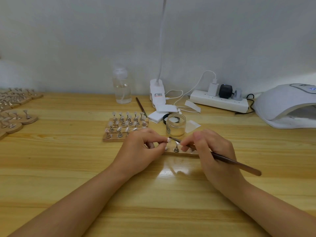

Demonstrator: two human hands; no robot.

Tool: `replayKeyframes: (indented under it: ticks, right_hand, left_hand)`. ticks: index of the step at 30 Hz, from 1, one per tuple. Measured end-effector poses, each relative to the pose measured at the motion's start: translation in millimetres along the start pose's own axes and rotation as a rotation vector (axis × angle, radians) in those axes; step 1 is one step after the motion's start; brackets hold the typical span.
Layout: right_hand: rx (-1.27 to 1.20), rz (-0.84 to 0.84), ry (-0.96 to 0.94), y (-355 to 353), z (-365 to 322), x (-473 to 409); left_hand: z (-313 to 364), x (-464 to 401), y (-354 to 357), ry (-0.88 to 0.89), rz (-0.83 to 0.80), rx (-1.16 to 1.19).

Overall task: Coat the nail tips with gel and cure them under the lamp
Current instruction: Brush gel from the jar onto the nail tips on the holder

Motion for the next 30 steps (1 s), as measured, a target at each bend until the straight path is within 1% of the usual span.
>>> replayKeyframes:
  ticks: [2,7,10,13,15,19,22,24,27,30]
  right_hand:
    - [0.022,-0.030,0.018,3.3,2.3,-0.3]
    - [-0.013,0.021,0.015,-1.1,2.0,2.2]
    - [0.020,-0.022,0.039,2.8,3.1,-0.5]
    - [-0.029,-0.008,0.070,1.6,4.8,1.6]
    - [-0.033,0.002,0.055,0.4,3.1,1.7]
    - [-0.003,-0.034,0.040,3.2,2.5,-0.2]
    - [-0.047,-0.005,0.054,0.3,3.2,2.8]
    - [-0.031,0.015,0.035,-1.6,1.4,2.7]
    - [0.018,-0.014,0.033,1.5,0.4,-1.4]
    - [0.000,-0.004,0.052,1.1,2.9,0.8]
  left_hand:
    - [-0.3,-0.4,0.2,0.000,-0.002,-0.002]
    - [-0.8,-0.7,1.7,-0.004,-0.025,-0.004]
    - [-0.5,-0.6,1.5,-0.001,-0.029,-0.007]
    - [-0.1,0.1,1.5,0.003,-0.040,-0.004]
    - [-0.9,-0.3,1.2,-0.003,-0.038,-0.004]
    - [0.1,-0.7,1.5,0.006,-0.034,-0.014]
    - [-0.4,0.0,1.1,0.012,-0.022,-0.015]
    - [-1.8,-0.2,0.9,0.000,-0.018,-0.005]
    - [-1.7,-0.9,1.2,0.002,-0.020,0.000]
    - [-1.6,-0.8,2.0,0.002,-0.026,0.003]
Point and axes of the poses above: each hand's wrist, its own x-axis away from the middle knuckle, its own y-axis out of the palm, z = x × y, the point moved 6 cm from there along -x, towards the middle knuckle, and after that the axes turned 4 degrees about y, right-handed, at the moved point
